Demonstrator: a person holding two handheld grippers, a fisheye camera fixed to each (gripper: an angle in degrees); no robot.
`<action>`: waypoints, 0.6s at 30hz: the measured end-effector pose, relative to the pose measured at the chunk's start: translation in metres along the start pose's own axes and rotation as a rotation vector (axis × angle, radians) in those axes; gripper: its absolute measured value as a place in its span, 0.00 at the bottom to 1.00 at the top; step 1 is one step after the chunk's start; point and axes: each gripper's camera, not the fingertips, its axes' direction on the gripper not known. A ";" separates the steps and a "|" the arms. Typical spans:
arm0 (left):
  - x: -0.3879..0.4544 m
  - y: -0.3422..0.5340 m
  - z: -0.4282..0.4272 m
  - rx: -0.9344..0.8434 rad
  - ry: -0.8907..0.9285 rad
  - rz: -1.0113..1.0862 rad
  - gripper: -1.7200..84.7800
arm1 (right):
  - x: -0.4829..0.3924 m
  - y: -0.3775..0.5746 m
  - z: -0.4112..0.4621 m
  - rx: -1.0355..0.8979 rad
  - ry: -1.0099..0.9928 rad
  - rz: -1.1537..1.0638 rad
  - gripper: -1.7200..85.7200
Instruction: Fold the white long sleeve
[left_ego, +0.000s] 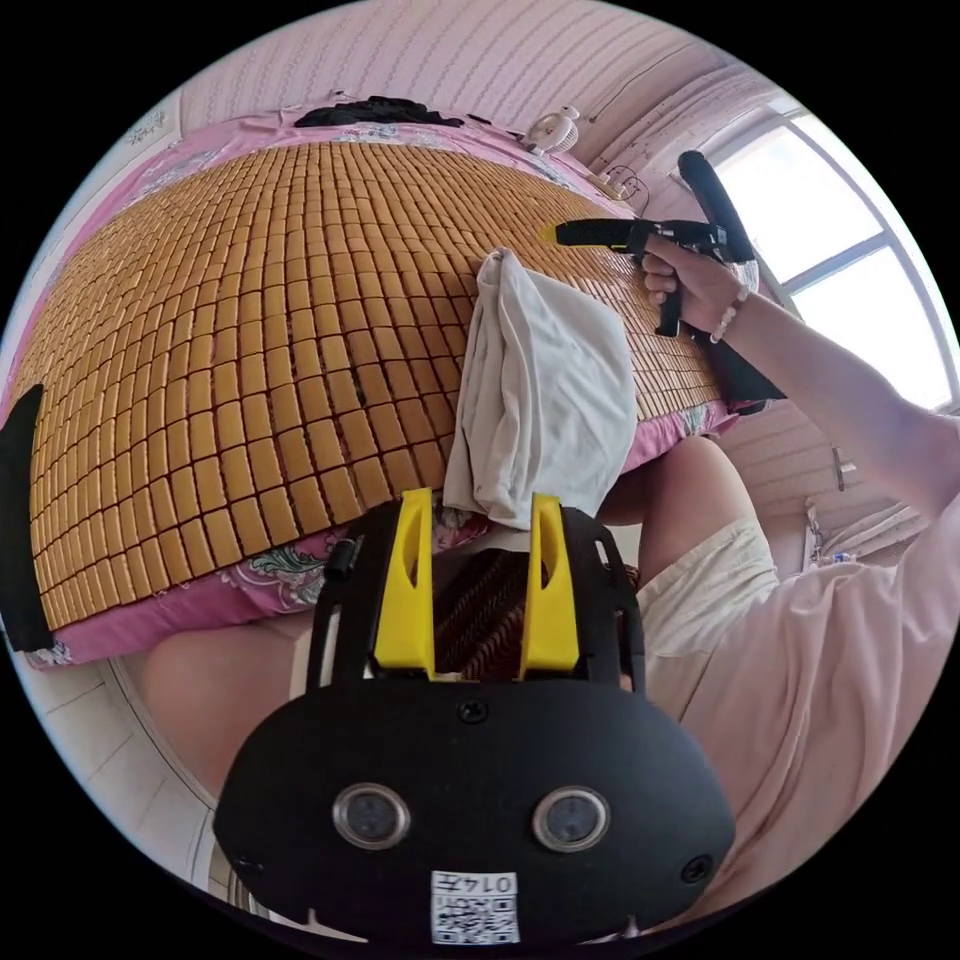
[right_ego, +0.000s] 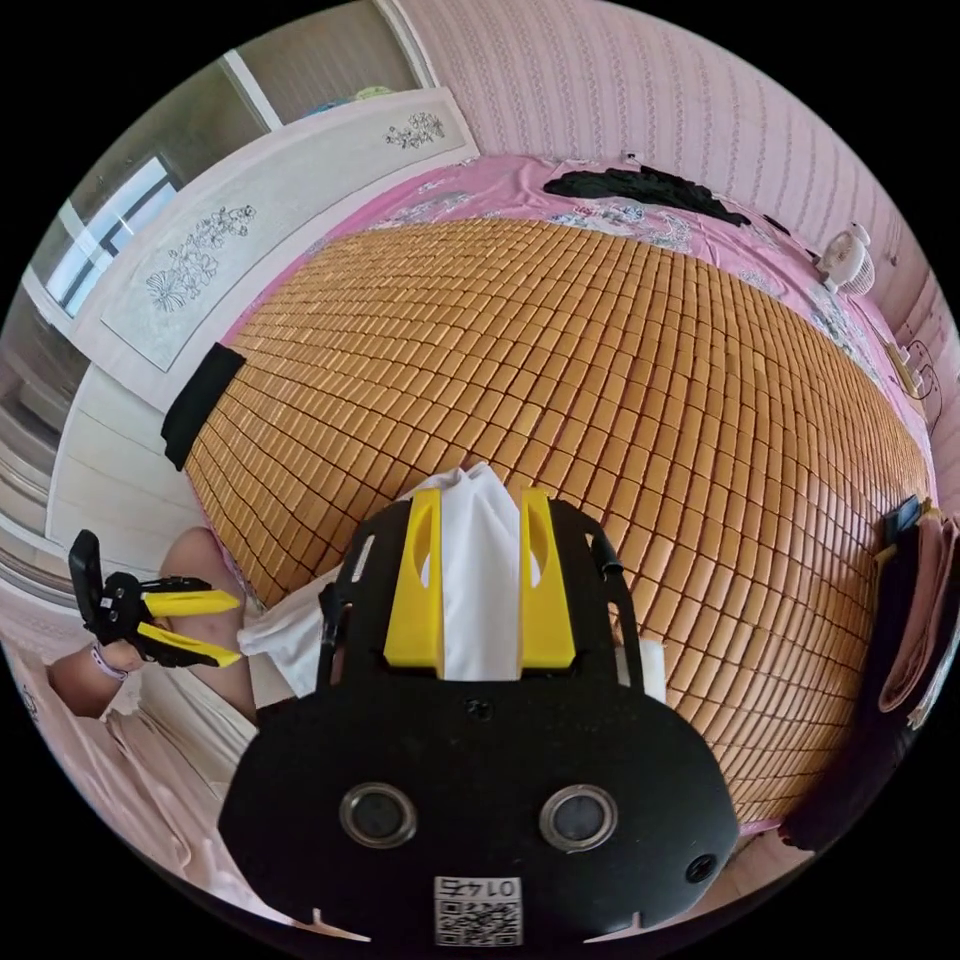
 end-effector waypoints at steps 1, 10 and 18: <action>-0.001 -0.004 0.007 -0.004 0.003 0.001 0.16 | -0.004 -0.007 0.008 -0.024 0.031 -0.009 0.15; -0.023 0.002 0.022 0.019 0.007 -0.058 0.09 | -0.021 -0.032 0.042 -0.060 0.038 -0.073 0.21; -0.029 0.013 0.014 0.023 0.014 -0.088 0.10 | -0.042 -0.057 0.086 -0.188 -0.082 -0.162 0.09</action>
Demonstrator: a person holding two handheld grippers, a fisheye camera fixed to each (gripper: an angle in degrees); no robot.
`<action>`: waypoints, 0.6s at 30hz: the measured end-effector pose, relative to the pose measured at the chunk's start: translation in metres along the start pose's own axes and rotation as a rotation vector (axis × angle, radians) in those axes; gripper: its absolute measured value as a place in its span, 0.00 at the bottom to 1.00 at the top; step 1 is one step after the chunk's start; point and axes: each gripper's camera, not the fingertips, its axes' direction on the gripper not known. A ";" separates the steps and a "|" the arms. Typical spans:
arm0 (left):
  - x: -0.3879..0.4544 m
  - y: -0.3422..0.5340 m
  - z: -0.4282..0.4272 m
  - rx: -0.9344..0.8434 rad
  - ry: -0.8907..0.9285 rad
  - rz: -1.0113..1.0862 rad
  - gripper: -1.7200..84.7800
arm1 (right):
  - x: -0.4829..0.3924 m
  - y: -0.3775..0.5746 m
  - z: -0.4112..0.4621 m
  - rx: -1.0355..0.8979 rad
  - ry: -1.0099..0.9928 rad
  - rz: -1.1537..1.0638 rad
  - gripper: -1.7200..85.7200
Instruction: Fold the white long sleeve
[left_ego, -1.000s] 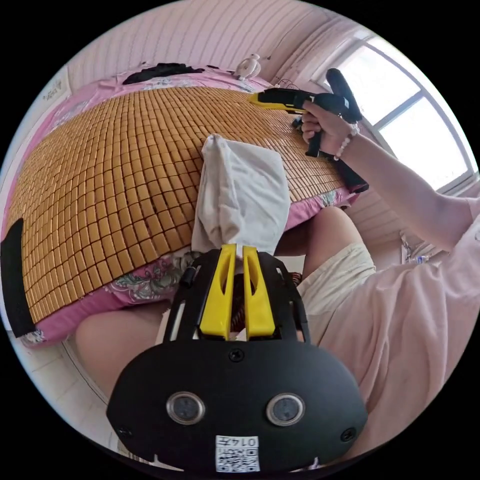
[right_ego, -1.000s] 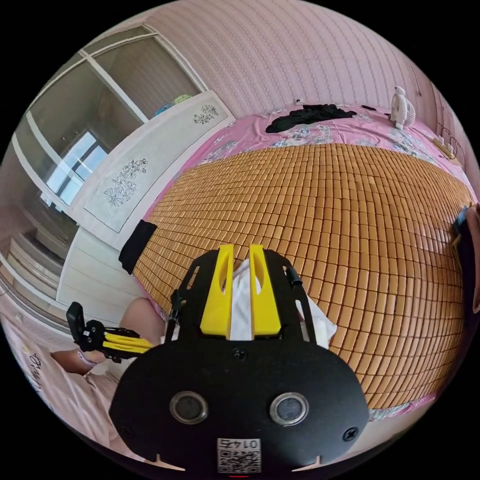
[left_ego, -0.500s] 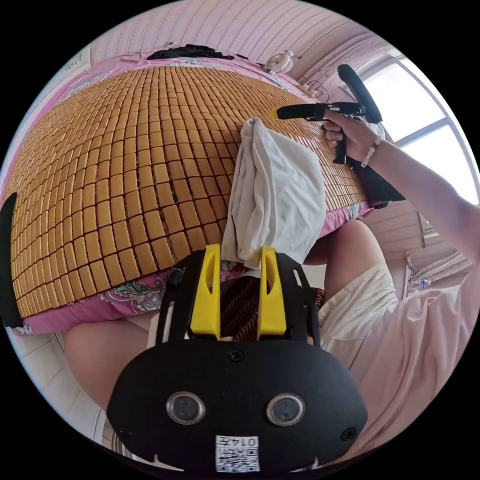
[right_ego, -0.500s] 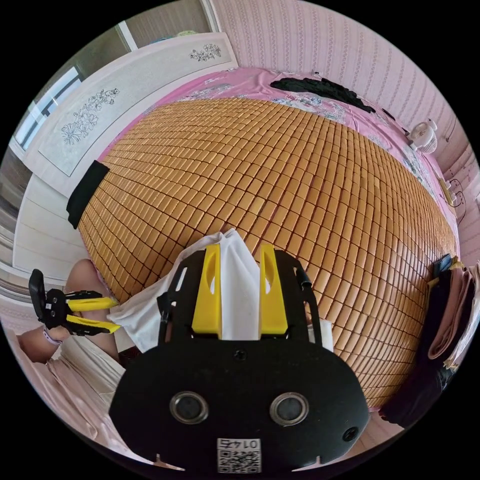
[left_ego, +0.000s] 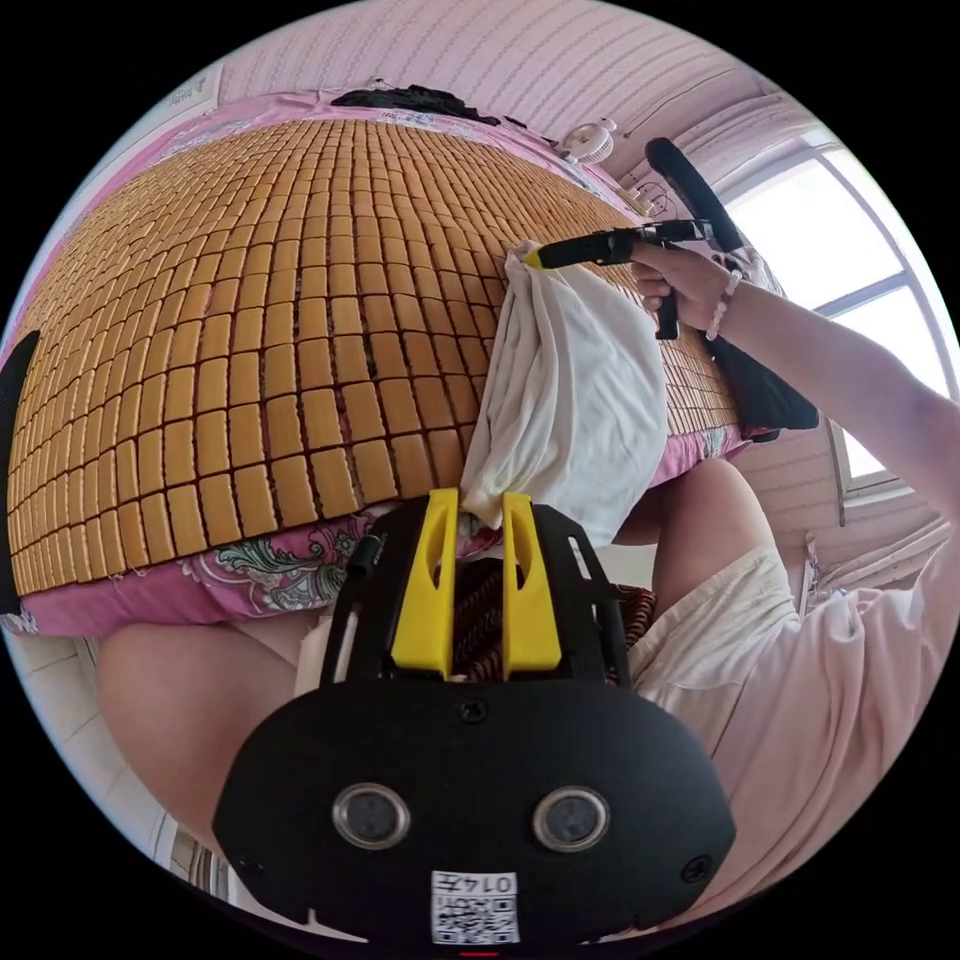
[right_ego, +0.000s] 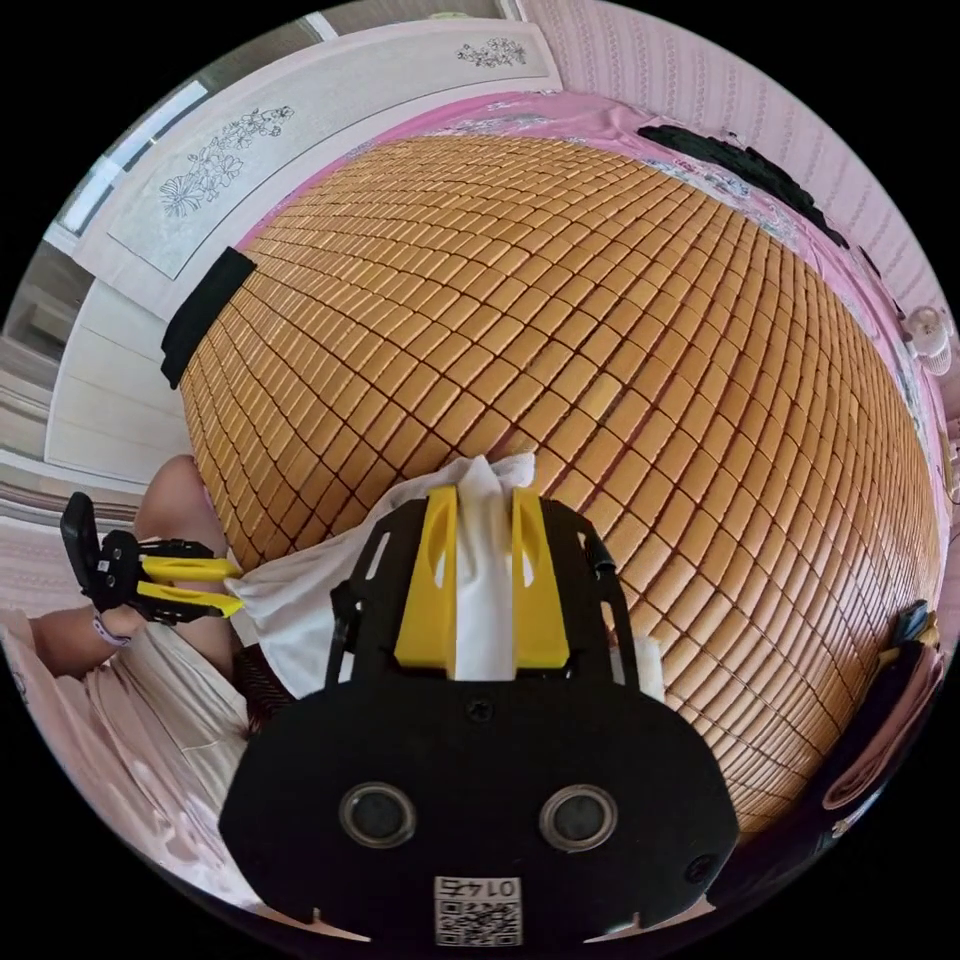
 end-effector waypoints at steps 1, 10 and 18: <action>0.002 0.001 -0.001 0.000 -0.017 0.008 0.11 | 0.001 0.000 -0.002 -0.002 -0.024 0.013 0.08; 0.019 0.010 0.001 -0.040 -0.093 0.091 0.09 | -0.014 0.076 -0.079 0.269 -0.112 -0.046 0.04; 0.058 0.033 -0.040 0.025 -0.113 0.231 0.06 | -0.038 0.153 -0.134 0.448 -0.065 -0.004 0.04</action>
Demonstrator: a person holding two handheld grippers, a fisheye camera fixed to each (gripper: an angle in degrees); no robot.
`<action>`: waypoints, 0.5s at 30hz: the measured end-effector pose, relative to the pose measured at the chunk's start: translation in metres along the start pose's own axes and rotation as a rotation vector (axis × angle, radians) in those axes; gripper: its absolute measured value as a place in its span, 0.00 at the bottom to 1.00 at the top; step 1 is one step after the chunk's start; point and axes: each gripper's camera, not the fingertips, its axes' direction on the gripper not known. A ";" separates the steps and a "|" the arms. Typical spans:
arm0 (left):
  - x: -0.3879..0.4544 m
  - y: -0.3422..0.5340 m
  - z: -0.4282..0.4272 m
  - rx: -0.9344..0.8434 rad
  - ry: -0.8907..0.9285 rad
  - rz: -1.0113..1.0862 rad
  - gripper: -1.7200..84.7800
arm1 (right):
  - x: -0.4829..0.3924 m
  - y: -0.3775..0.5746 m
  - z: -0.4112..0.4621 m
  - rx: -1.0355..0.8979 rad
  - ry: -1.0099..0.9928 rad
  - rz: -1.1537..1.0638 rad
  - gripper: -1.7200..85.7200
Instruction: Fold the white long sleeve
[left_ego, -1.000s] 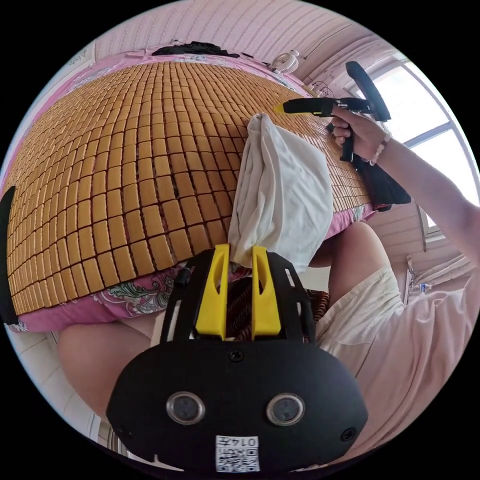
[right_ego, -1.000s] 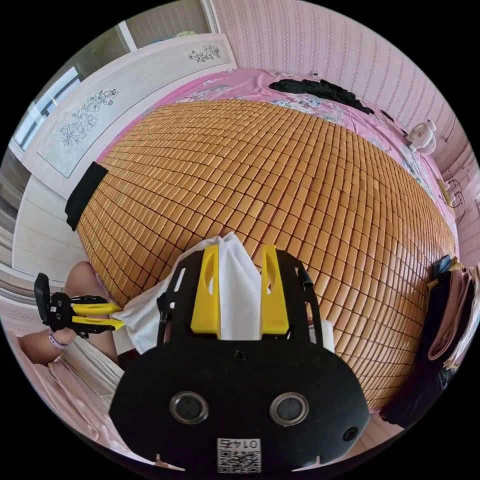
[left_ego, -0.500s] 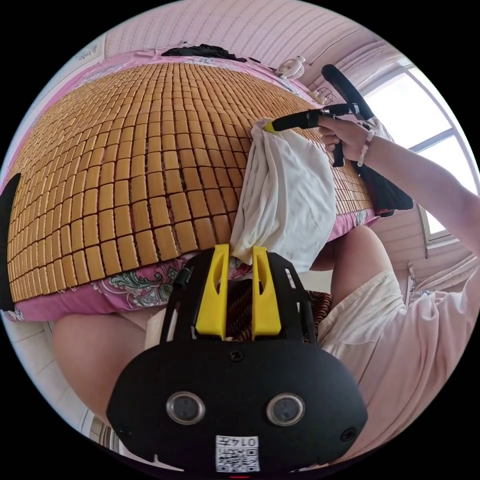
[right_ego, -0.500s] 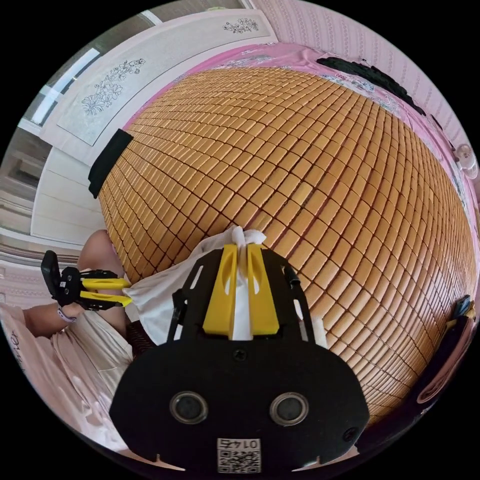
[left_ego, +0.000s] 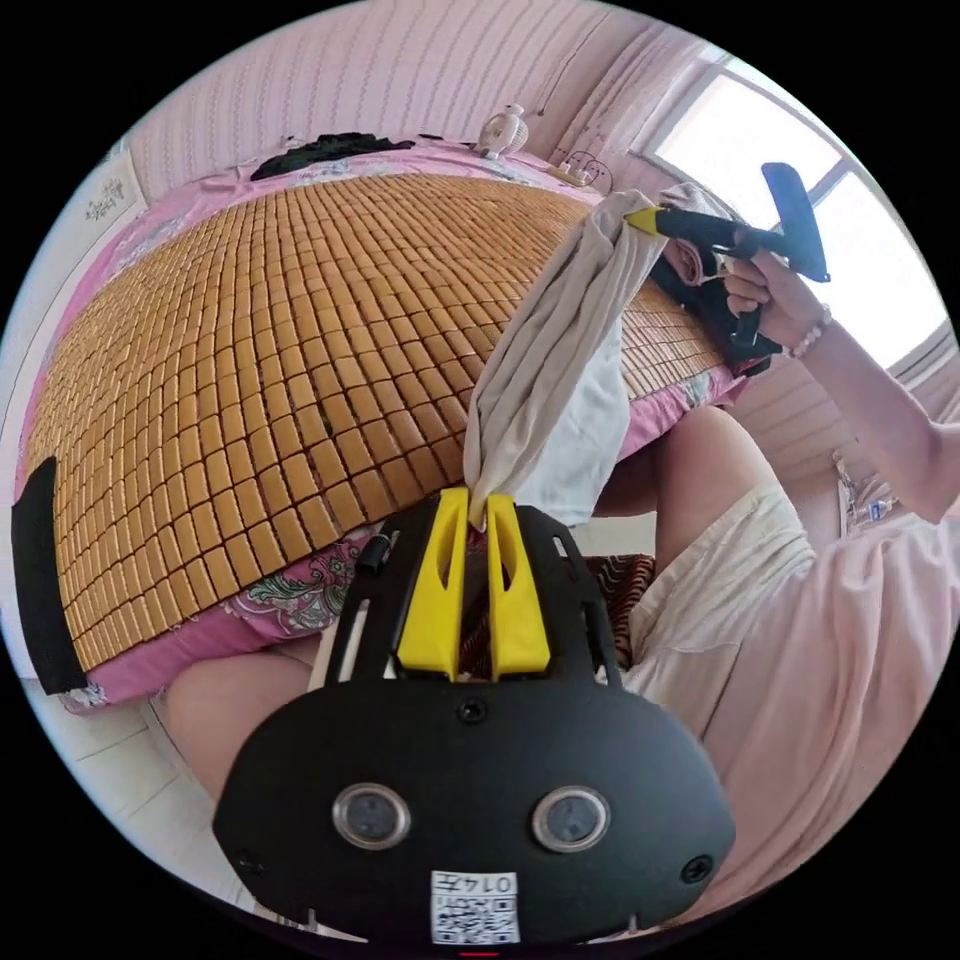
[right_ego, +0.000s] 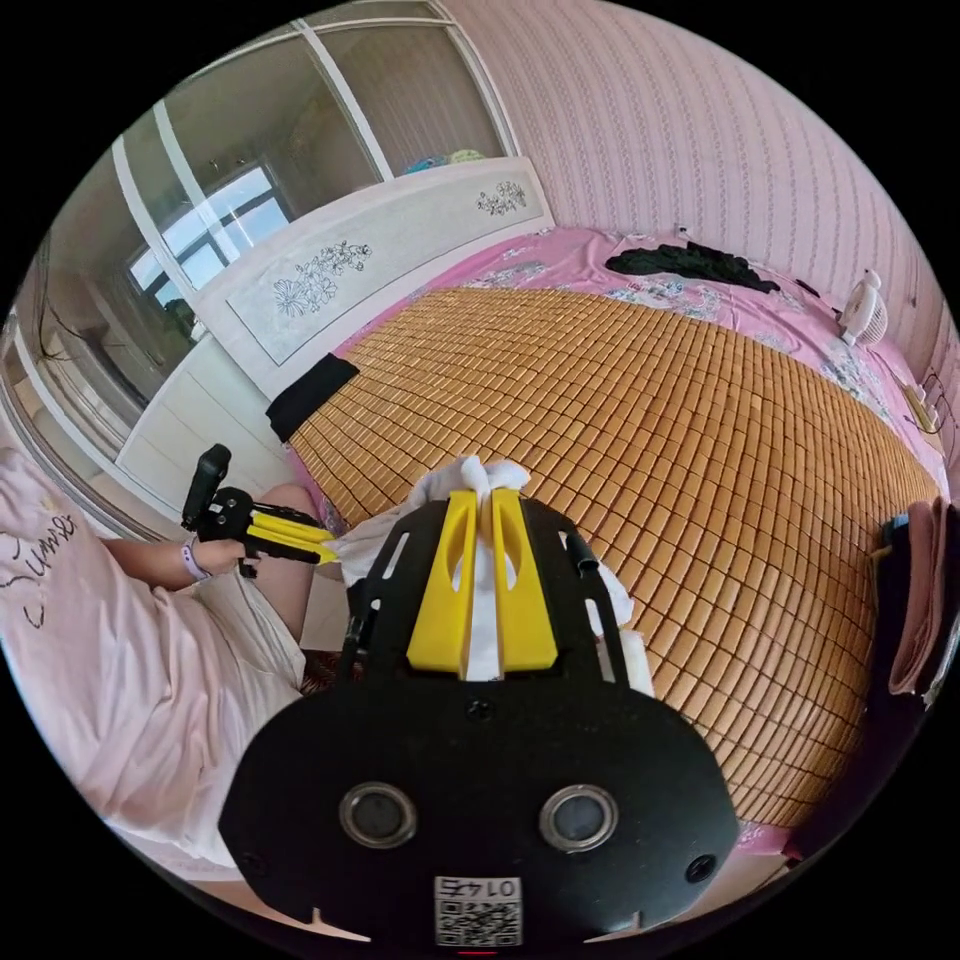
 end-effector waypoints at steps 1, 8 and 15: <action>0.009 0.004 -0.016 0.029 0.010 0.029 0.05 | -0.004 0.003 -0.012 0.031 0.013 -0.001 0.04; 0.049 0.044 -0.121 0.207 -0.108 0.101 0.04 | -0.047 -0.010 -0.043 0.165 -0.022 -0.088 0.04; 0.030 0.105 -0.194 0.302 -0.295 -0.090 0.04 | -0.132 -0.085 -0.001 0.242 -0.205 -0.226 0.04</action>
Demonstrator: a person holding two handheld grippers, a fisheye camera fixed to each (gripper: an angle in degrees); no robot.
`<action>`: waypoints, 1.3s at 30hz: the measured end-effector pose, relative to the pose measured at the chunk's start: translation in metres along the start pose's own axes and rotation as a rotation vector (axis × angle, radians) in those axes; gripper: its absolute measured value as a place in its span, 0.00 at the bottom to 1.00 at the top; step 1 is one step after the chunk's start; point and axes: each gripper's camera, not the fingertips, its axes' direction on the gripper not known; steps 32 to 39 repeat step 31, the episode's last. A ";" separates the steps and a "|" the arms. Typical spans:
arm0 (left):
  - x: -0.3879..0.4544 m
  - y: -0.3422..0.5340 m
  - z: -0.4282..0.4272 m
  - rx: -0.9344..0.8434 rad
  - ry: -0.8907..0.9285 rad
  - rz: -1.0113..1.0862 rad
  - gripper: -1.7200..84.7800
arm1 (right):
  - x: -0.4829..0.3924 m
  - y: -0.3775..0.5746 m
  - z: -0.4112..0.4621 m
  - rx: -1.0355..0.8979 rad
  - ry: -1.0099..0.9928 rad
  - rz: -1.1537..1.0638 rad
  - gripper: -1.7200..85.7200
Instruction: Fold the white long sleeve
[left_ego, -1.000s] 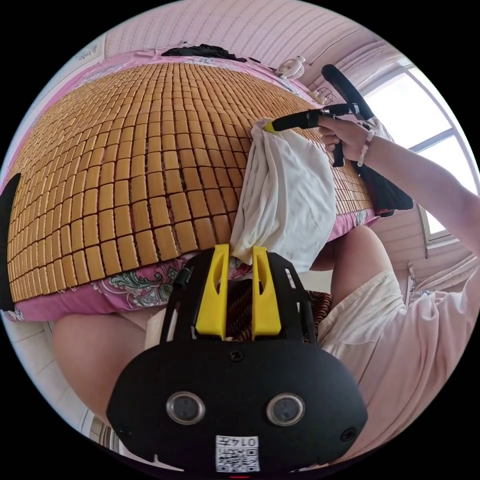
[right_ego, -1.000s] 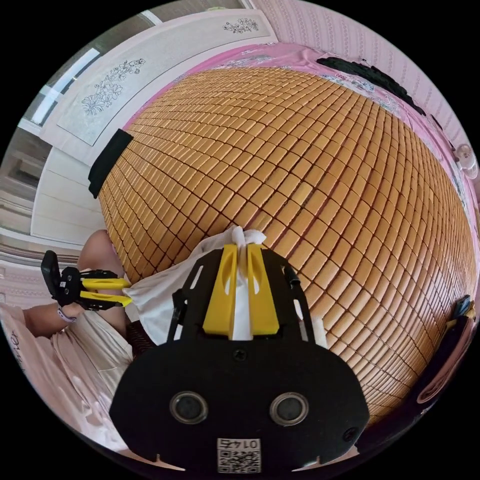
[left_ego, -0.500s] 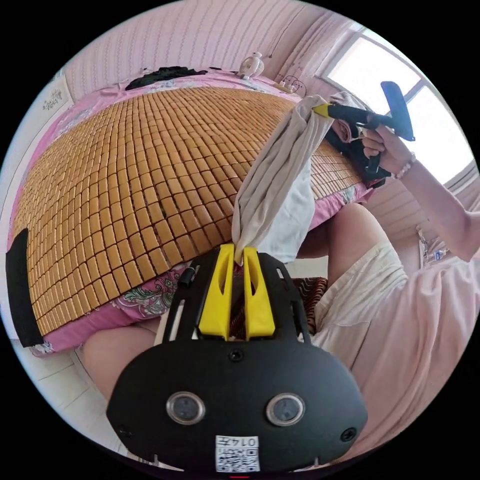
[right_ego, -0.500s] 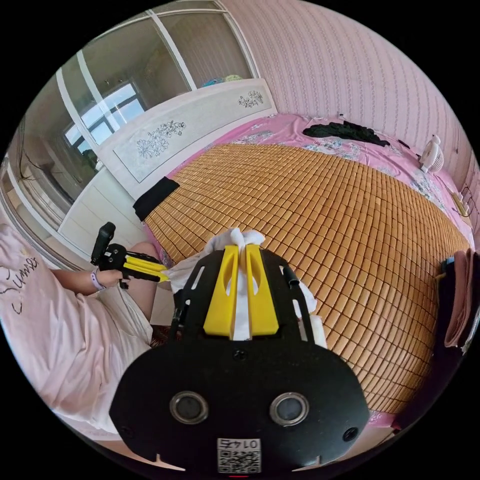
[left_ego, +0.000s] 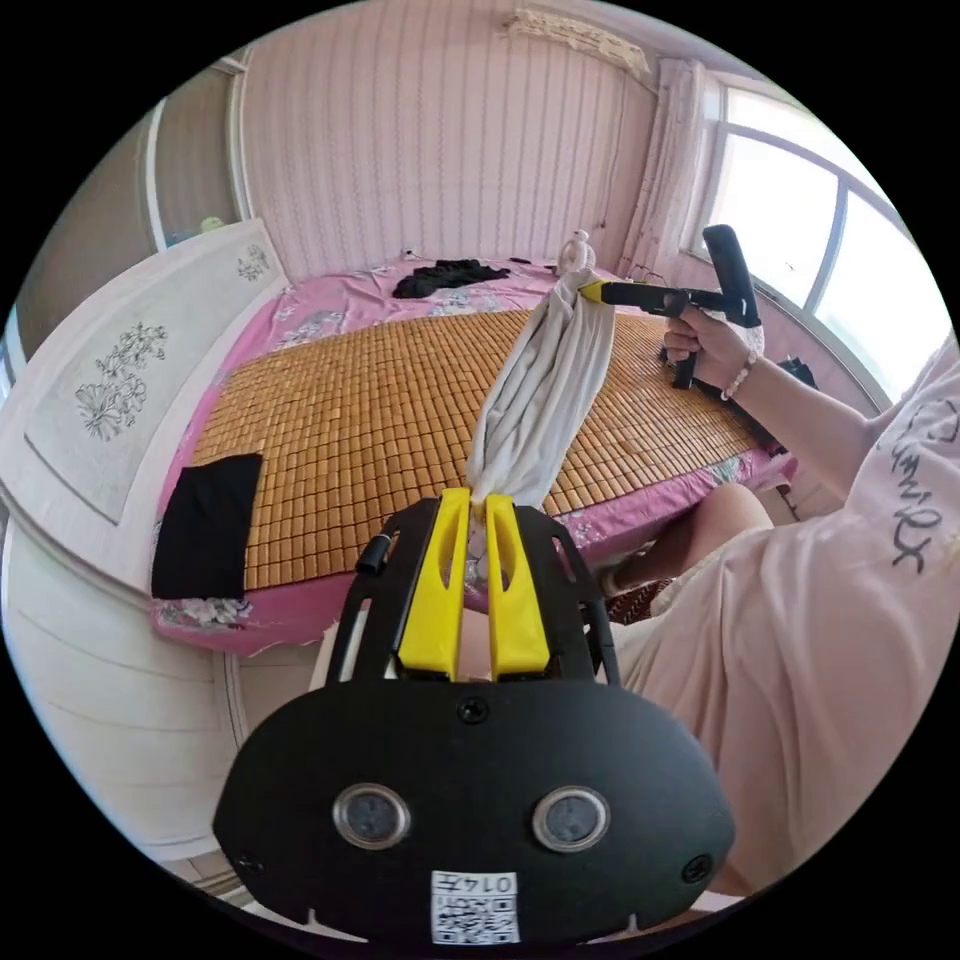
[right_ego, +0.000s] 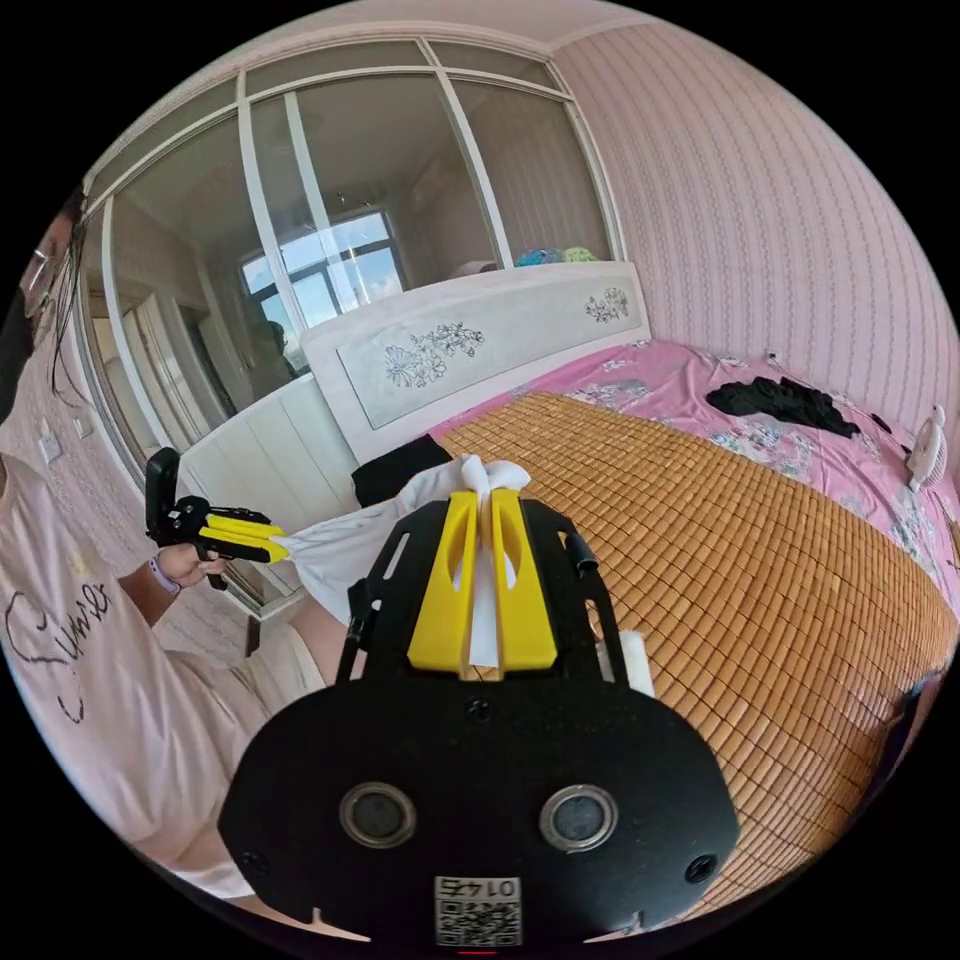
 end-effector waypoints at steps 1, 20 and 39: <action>-0.012 0.008 -0.013 0.017 -0.022 -0.048 0.03 | -0.011 -0.017 0.019 0.007 -0.031 -0.012 0.04; -0.314 0.130 -0.050 0.088 -0.399 -0.904 0.12 | -0.129 -0.202 0.377 -0.524 -0.135 -0.203 0.08; -0.055 0.086 0.043 0.152 -0.036 -0.396 0.07 | -0.044 0.127 -0.028 -0.610 0.598 0.104 0.02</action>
